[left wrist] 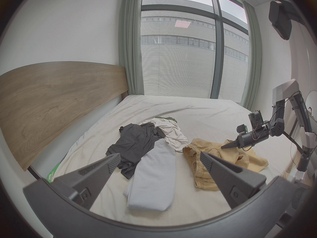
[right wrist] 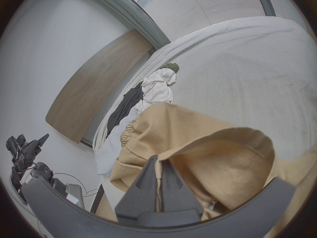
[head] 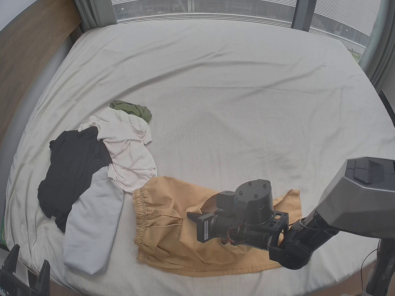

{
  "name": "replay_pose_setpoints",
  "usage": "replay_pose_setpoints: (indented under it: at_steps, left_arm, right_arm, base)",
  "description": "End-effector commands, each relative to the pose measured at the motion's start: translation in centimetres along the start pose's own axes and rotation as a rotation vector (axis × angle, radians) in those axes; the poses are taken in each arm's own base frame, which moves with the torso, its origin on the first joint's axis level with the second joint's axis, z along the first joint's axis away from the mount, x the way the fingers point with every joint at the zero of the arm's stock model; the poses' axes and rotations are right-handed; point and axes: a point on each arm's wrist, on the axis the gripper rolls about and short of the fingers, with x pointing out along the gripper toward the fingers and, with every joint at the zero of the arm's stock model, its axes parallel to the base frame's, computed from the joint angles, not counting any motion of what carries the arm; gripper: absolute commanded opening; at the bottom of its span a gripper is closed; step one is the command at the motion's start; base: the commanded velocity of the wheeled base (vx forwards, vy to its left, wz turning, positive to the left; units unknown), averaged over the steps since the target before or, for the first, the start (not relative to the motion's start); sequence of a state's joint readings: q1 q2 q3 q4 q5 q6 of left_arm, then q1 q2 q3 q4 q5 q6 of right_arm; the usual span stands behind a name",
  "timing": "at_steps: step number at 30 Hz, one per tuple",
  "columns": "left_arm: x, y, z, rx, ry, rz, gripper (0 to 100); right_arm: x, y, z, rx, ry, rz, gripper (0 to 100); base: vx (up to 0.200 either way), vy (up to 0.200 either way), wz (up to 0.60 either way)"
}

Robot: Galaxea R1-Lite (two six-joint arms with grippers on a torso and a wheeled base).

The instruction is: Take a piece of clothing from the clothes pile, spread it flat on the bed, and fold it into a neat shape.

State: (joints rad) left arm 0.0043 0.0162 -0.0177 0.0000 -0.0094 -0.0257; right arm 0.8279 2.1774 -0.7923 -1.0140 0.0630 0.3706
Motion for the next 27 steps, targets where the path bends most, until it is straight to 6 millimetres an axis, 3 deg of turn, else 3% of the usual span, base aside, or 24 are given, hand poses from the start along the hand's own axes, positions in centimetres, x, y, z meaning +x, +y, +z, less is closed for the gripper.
replay_pose_setpoints:
  at_steps: [1, 11, 22, 27]
  left_arm:
    - [0.0, 0.0, -0.5, 0.003, 0.001, 0.001, 100]
    - [0.0, 0.0, -0.5, 0.001, 0.0, 0.001, 100]
    - [0.0, 0.0, -0.5, 0.001, 0.0, 0.001, 100]
    - [0.0, 0.0, -0.5, 0.0, 0.0, 0.001, 100]
  right_arm:
    - [-2.3, 0.4, 1.6, 0.001, -0.044, 0.013, 0]
    - [-7.8, -0.5, 4.6, 0.015, -0.128, 0.038, 0]
    - [-12.5, -1.9, 4.0, 0.016, -0.184, 0.074, 0]
    - [-13.6, -3.9, 4.1, 0.021, -0.216, 0.04, 0]
  base:
    - [0.0, 0.0, 0.0]
    - [0.0, 0.0, 0.0]
    - [0.0, 0.0, 0.0]
    - [0.0, 0.0, 0.0]
